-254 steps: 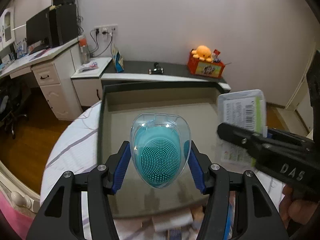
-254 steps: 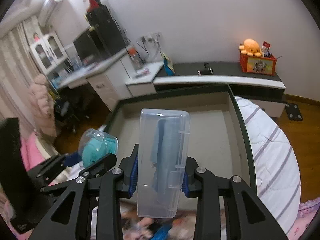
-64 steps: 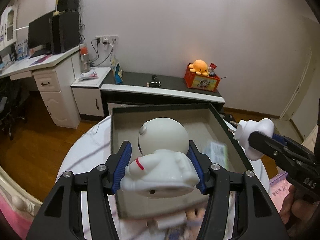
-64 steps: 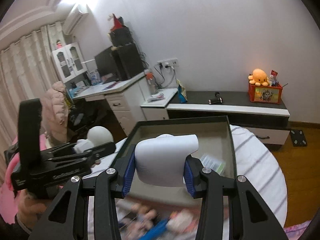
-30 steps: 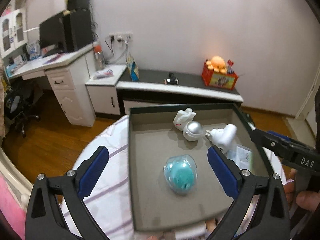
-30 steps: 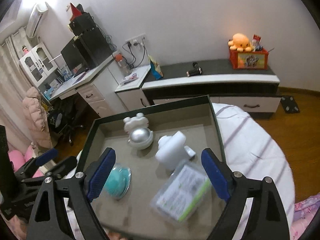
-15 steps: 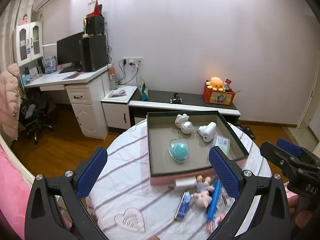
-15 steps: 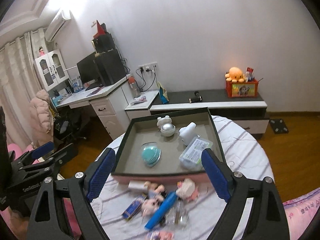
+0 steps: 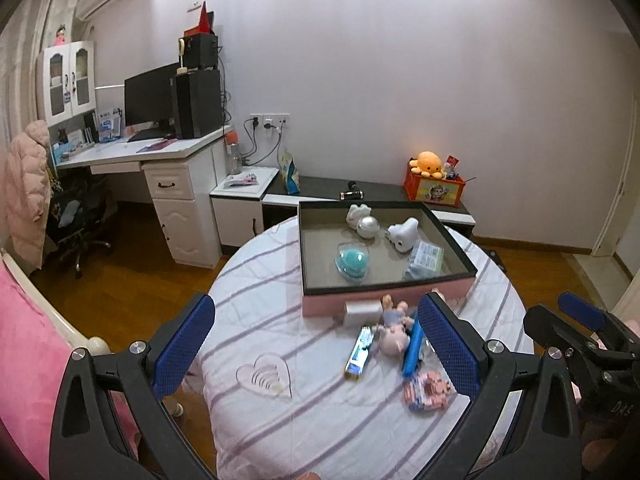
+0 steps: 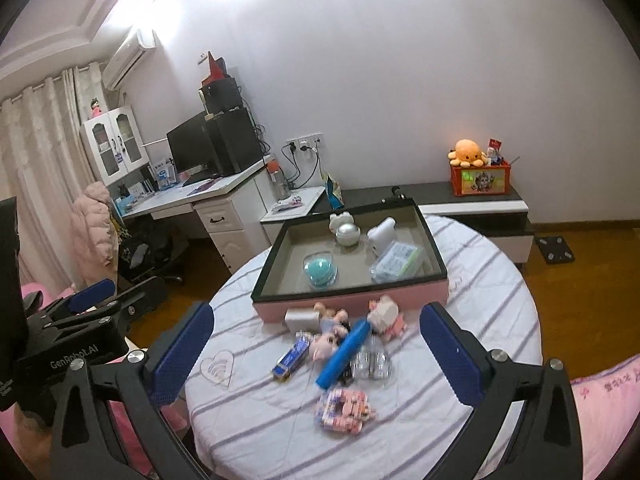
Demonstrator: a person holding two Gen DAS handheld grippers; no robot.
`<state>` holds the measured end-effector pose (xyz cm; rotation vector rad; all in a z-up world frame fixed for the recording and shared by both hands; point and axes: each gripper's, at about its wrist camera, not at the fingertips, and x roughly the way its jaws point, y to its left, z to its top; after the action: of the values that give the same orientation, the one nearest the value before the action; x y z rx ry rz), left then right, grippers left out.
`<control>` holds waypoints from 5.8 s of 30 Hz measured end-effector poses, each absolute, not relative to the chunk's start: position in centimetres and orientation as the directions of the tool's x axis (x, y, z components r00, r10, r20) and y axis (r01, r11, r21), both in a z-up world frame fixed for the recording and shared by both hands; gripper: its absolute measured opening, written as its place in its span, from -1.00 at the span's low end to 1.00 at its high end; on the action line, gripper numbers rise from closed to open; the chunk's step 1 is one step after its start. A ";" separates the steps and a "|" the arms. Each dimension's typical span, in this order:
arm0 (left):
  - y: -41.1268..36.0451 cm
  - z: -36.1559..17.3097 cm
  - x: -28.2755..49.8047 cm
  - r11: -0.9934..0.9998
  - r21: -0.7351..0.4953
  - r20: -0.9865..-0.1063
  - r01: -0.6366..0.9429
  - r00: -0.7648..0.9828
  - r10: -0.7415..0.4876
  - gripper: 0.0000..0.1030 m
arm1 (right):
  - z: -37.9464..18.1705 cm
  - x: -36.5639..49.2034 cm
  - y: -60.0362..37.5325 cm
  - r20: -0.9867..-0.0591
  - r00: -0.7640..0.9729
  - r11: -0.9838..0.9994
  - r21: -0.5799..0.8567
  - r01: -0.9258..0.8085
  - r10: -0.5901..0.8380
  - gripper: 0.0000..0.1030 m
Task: Organize rigid objects
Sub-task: 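Withdraw both tools and approach the blue tube box and pink block figure, then grasp the blue tube box with the left gripper while the right grasps the pink block figure, then lower both held items into the pink box and open both grippers, then withdraw both tools from the box back toward the remaining items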
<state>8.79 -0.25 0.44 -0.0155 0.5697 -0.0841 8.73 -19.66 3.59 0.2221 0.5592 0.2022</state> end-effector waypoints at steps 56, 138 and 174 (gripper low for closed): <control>-3.1 -15.1 15.2 0.986 -0.017 -0.775 0.167 0.621 -0.119 0.99 | -11.1 11.1 -18.8 -0.772 0.612 0.984 0.159 -0.077 0.172 1.00; -5.9 -10.8 36.0 0.973 -0.132 -0.716 0.187 0.661 -0.224 -0.59 | -6.2 35.2 -19.1 -0.730 0.648 0.970 0.085 -0.230 0.218 0.31; -2.9 -2.9 21.5 0.992 -0.043 -0.564 0.120 0.816 -0.123 0.99 | 0.7 24.0 -20.3 -0.598 0.773 0.977 0.165 -0.138 0.210 0.70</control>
<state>21.48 -2.88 -2.92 -0.0051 0.6022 -0.1297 24.01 -20.27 0.69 0.1139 0.6606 0.1890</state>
